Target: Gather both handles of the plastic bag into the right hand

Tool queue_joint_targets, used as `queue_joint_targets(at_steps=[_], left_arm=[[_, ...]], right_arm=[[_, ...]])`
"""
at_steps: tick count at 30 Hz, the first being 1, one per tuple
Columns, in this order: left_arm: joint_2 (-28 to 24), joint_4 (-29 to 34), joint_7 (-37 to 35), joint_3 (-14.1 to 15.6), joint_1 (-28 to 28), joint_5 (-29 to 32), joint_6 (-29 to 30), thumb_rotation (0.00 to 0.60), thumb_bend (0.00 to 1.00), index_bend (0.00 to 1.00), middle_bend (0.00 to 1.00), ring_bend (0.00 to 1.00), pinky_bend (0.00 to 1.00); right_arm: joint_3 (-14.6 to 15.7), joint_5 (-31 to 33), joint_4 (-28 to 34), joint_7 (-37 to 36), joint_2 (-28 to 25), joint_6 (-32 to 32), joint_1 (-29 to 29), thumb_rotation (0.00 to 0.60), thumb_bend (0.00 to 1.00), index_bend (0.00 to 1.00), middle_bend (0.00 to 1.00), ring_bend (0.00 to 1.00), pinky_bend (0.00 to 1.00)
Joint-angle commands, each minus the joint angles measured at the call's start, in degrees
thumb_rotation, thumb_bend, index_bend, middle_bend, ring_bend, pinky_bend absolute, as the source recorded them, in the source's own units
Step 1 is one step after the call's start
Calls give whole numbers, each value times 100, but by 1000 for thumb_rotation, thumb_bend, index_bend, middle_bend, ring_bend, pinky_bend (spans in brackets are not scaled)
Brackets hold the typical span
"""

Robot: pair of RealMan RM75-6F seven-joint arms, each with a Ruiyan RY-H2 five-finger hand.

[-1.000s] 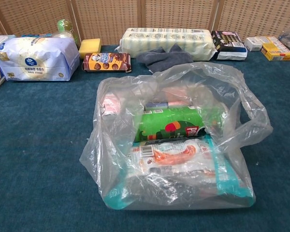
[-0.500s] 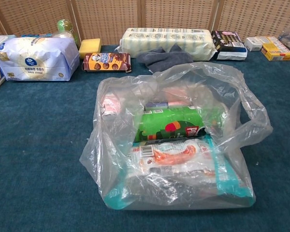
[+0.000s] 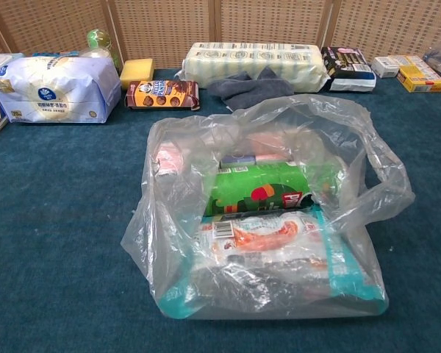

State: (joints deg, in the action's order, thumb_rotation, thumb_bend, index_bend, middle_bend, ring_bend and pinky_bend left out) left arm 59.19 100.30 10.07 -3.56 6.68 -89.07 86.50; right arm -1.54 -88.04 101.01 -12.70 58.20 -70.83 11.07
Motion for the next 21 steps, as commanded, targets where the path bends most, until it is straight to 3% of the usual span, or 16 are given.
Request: queue_joint_targets(at_steps=[1,6,21], left_arm=[[-15,29,21,-22,34,23,-38,600,130,327,389,297,298],[-10,54,53,-45,104,47,-122,600,130,327,389,297,298],[24,44,94,-45,160,129,-188,600,131,327,389,297,298]], right_arm=[[42,-66,203,-463,-112,458,310,237,199,257,258,225,242],[74,-198,335,-952,-205,994,683,135,178,248,246,212,209],[-90,32,675,-932,-293,2105,1626,126,175,242,246,197,200]])
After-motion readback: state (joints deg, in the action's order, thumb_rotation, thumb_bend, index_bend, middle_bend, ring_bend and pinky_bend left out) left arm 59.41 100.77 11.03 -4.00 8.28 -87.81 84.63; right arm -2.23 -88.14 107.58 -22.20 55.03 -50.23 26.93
